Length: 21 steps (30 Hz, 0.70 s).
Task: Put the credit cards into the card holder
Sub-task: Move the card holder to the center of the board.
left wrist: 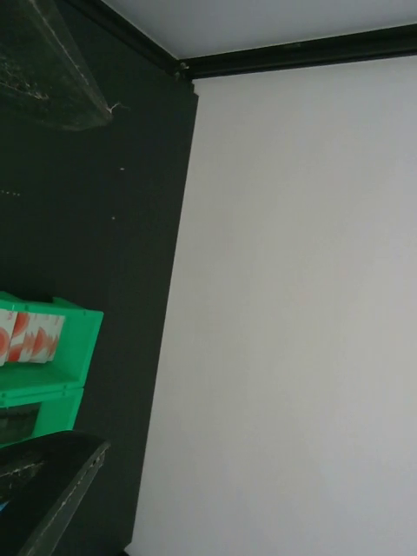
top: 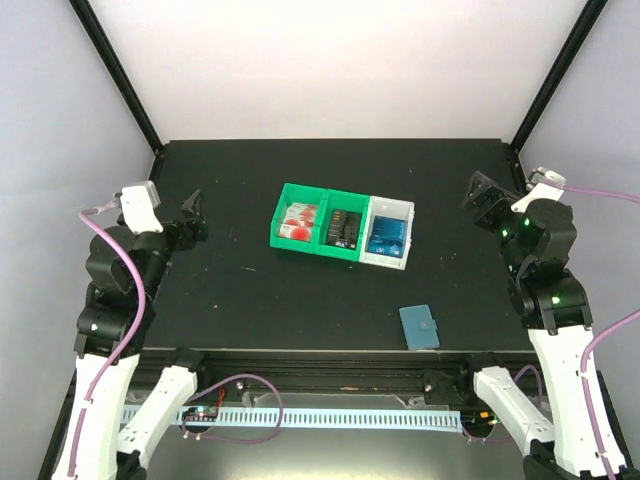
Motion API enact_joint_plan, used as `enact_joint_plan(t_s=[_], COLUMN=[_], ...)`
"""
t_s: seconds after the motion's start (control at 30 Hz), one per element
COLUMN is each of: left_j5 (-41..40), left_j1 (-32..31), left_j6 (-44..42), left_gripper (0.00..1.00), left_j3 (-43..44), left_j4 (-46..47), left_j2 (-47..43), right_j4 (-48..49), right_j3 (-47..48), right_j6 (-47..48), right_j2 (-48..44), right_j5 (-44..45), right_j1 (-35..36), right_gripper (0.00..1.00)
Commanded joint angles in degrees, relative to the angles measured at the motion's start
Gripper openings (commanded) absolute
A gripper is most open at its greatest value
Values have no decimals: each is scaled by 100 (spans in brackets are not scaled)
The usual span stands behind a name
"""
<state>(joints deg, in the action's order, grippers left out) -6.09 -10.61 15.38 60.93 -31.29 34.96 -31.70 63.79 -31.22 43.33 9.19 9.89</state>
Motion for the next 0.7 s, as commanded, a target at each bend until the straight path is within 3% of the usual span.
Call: enact_joint_plan(t_s=[0.0, 0.3, 0.57, 0.67], left_j5=[781, 2272, 4690, 5162], left_j1=[378, 636, 539, 471], left_j6=[170, 496, 567, 917], left_gripper=[97, 99, 99, 99], left_j3=[296, 370, -291, -714], left_j4=[-180, -67, 711, 1129], left_j2=[136, 305, 375, 385], right_j4=[306, 166, -597, -831], right_j3=[-57, -424, -1232, -1587], right_j6=[-233, 79, 164, 273], right_j2=[58, 67, 341, 751], right_j5=[-749, -1987, -1867, -1812], right_j1=[-393, -740, -799, -796], right_gripper=[97, 100, 98, 96])
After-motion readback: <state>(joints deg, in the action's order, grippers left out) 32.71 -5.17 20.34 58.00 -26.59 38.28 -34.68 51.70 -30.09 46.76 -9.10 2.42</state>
